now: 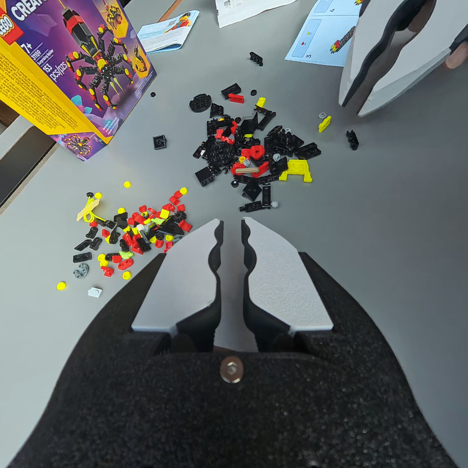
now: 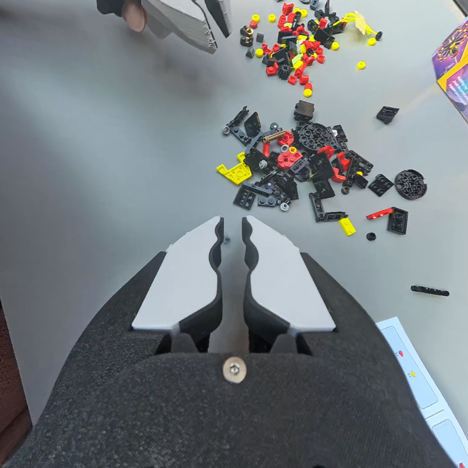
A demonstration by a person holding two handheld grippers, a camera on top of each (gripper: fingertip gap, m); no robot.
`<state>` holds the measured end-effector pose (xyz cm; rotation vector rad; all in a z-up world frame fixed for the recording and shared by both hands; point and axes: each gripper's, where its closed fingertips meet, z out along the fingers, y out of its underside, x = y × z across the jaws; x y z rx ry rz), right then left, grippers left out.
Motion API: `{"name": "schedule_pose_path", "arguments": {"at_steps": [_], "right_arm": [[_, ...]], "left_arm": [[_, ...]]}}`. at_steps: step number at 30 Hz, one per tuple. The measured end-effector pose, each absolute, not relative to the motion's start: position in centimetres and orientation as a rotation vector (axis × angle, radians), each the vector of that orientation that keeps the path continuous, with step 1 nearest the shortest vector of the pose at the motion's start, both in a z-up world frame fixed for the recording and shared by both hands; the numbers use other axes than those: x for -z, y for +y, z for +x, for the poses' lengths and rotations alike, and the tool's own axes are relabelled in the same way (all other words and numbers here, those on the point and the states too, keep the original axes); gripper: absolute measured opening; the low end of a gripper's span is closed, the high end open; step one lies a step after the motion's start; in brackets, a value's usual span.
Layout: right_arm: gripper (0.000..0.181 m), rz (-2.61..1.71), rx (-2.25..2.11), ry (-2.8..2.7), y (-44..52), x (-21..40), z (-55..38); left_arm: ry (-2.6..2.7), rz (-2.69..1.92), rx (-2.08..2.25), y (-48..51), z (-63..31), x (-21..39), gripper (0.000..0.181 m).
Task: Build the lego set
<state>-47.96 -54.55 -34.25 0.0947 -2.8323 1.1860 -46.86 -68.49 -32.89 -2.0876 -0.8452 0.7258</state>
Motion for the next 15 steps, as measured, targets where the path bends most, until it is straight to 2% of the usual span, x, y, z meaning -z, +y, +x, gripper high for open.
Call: {"name": "schedule_pose_path", "arguments": {"at_steps": [1, 5, 9, 13, 15], "right_arm": [[0.014, 0.067, -1.204, -2.811, -54.5, 33.9, -48.6], [0.013, -0.02, -1.247, -2.769, -55.7, 33.2, -51.3], [0.011, 0.073, -1.074, -2.798, -57.4, 35.4, -52.4], [0.011, -0.042, -1.094, -2.828, -58.5, 36.6, -53.9], [0.009, 0.038, -1.056, -2.902, -58.7, 37.2, -52.8]], "left_arm": [[-0.836, -2.091, -0.729, -68.4, -46.9, 32.8, 0.013], [-0.789, -2.11, -0.716, -68.0, -47.6, 32.4, 0.013], [-0.778, -2.136, -0.741, -68.1, -48.5, 32.7, 0.014], [-0.807, -2.087, -0.718, -68.4, -48.4, 33.2, 0.013], [-0.815, -2.084, -0.711, -68.6, -48.4, 33.5, 0.013]]}}
